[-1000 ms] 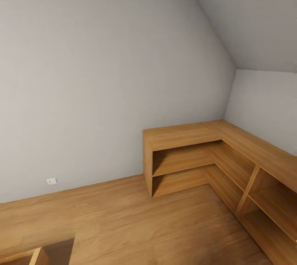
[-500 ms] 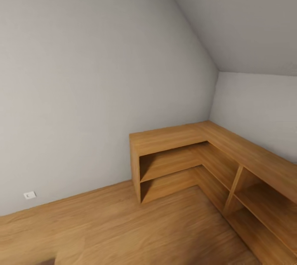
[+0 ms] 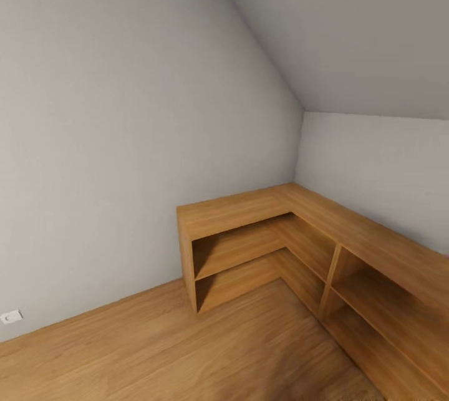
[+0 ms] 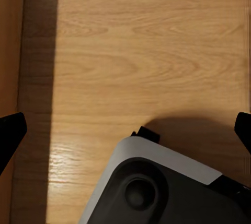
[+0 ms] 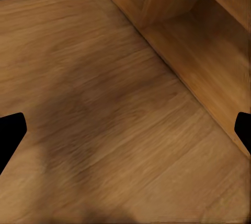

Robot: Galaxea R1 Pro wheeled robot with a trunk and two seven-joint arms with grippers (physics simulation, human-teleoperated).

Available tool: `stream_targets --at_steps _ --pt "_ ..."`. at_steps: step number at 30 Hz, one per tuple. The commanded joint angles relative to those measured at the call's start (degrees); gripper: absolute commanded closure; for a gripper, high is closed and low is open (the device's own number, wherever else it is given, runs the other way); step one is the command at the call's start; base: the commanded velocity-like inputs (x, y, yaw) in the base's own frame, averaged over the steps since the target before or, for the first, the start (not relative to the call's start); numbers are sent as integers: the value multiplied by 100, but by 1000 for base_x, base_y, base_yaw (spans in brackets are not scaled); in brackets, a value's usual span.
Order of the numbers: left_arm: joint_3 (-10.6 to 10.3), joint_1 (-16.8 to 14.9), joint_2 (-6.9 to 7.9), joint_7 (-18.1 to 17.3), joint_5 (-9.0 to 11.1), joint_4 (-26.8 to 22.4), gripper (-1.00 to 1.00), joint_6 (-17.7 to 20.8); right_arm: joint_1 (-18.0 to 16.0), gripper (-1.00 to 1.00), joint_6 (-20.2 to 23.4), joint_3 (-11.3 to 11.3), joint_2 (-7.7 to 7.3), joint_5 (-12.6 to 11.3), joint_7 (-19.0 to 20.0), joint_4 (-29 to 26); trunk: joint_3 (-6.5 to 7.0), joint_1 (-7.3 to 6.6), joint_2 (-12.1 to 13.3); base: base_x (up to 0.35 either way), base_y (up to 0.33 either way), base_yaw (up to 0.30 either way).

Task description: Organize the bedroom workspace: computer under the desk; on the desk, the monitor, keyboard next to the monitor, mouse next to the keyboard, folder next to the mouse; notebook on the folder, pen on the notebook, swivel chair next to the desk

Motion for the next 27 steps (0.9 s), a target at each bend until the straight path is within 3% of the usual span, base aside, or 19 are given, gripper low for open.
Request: stream_targets --at_steps 1,8,18,27 --pt "-50 -2 1 43 20 -3 -100 -13 -8 -100 -17 49 2 -28 -18 13 -3 0 -4 0 -1 -256" --pt "-50 -2 0 43 20 -3 -100 -13 -7 -100 -10 42 -17 -36 381 13 -31 0 -4 0 0 -206" --pt "-50 -2 6 43 20 -3 -100 -13 -10 -100 -9 40 -23 -43 447 13 -113 0 -4 0 13 -140" --pt "-50 -2 9 43 20 -3 -100 -13 -11 -100 -8 37 -24 -42 464 13 -187 0 -4 0 229 -151"
